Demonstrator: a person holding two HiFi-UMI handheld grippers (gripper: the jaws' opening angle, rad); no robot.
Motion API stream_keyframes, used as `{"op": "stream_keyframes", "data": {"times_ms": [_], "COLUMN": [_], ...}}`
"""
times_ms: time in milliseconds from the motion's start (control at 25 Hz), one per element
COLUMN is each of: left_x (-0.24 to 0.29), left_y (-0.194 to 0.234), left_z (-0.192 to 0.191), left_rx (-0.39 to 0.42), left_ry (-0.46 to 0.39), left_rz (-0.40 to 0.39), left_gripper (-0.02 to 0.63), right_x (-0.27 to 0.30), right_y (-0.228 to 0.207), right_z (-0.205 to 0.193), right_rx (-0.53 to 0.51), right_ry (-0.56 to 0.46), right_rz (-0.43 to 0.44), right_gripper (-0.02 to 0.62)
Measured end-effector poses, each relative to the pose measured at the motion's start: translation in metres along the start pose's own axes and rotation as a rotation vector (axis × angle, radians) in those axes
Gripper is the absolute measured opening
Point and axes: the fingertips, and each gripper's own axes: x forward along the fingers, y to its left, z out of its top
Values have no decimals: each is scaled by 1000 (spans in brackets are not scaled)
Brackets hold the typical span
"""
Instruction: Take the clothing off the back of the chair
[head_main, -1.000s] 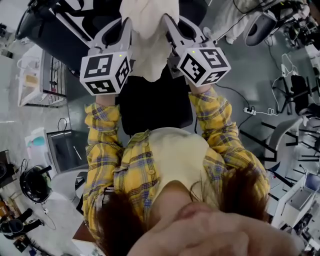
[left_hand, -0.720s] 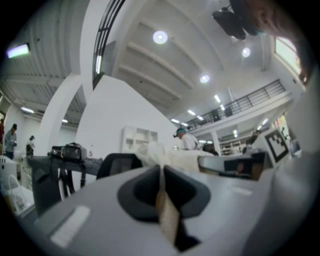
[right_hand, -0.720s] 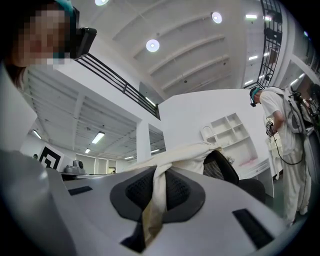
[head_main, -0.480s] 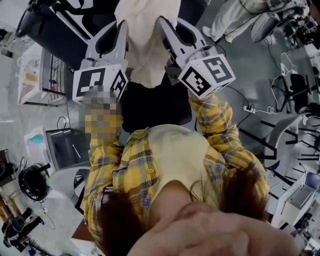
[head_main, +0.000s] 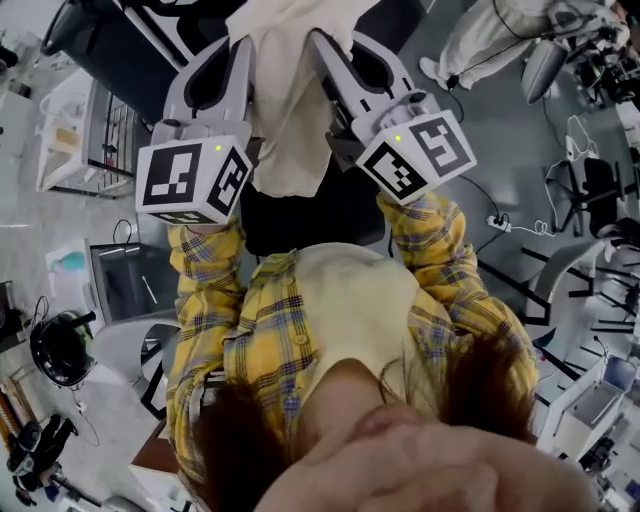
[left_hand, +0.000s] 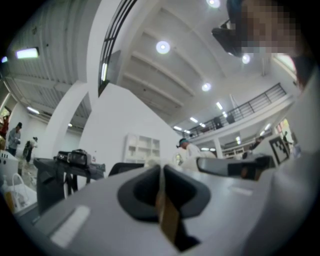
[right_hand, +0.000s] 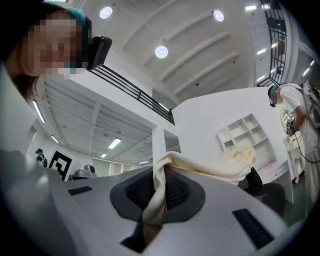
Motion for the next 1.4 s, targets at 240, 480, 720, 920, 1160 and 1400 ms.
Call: {"op": "stream_keyframes", "data": {"times_ms": [240,480,720,920,1160,1400], "left_x": [-4,-4,-4,-4,-7,0], "left_y": [-1,1,3,2,8,8], "left_z": [7,2,-6,-3,-7,-16], "left_rx": [6,12,7,14,13,14], "left_ry": [-9,5,15,11,22,44], "left_rz": [19,29,35,39,48,58], "left_gripper": [21,21,21,21,21,21], "right_x": [-1,-1,-4,-6,-1,-5], "right_y": [5,2,-7,-8,-5,-20], "right_z": [6,2,-8,-6,-8,-14], "right_rx": [-1,2,17,22,18,22], "right_ry": [-6,8,26,20,21,39], "right_rz": [16,2,-26,-21,-18,-46], "right_gripper": [31,31,31,31,31,31]}}
